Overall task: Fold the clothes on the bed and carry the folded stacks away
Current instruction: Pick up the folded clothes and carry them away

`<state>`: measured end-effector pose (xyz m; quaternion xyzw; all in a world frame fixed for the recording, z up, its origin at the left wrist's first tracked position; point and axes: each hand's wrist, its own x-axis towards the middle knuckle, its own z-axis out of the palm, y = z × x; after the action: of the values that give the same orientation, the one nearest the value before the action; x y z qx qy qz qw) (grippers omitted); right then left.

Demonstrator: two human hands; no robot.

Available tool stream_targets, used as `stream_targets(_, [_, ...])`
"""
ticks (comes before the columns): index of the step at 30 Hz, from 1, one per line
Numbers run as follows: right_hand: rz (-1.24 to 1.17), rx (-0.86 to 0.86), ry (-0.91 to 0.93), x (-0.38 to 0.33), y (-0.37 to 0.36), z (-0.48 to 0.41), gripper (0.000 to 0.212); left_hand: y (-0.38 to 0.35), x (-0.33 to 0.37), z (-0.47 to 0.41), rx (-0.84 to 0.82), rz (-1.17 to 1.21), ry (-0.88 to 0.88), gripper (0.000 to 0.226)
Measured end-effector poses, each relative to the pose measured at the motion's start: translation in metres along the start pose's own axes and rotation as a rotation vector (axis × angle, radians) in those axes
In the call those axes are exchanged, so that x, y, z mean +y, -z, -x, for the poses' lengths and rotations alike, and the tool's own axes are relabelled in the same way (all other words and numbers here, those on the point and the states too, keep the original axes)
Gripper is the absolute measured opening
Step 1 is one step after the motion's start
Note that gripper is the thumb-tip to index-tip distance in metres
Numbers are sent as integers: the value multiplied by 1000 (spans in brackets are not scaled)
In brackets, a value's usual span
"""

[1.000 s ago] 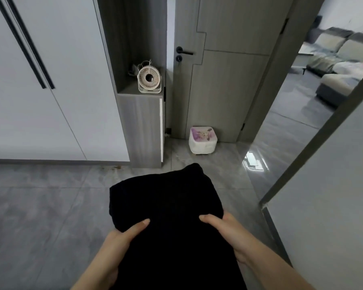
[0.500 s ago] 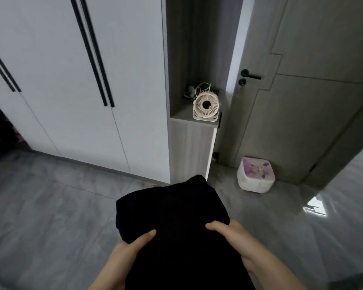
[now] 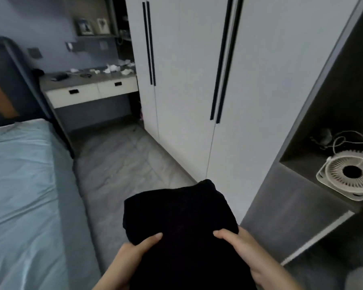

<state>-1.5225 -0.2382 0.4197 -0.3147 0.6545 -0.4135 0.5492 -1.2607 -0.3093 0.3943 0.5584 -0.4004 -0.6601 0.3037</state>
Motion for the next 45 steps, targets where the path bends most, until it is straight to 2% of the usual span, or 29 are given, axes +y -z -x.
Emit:
stream_targets(3, [84, -19, 78, -29, -26, -51, 64, 30, 17, -34, 75, 26, 6, 75])
stream_targets(7, [67, -171, 9, -74, -70, -120, 43, 69, 48, -85, 144, 68, 5, 84])
stream_targets(9, [85, -167, 2, -96, -89, -153, 40, 90, 64, -112, 174, 91, -6, 89])
stream_targets(14, [116, -269, -61, -152, -139, -229, 26, 133, 114, -165, 211, 135, -18, 78])
stream_targets(20, [117, -339, -93, -202, -186, -321, 28, 164, 167, -227, 257, 275, 3, 50])
stream_targets(26, [170, -433, -107, -251, -225, -426, 31, 188, 211, -296, 310, 358, 26, 49])
stream_targets(36, [264, -612, -108, -343, -294, -605, 30, 222, 282, -421, 497, 520, 44, 54])
stream_targets(40, [287, -631, -119, -365, -333, -655, 42, 253, 301, -462, 543, 563, 50, 52])
stream_targets(45, [299, -635, -102, -394, -396, -717, 31, 313, 328, -526, 562, 570, 59, 53])
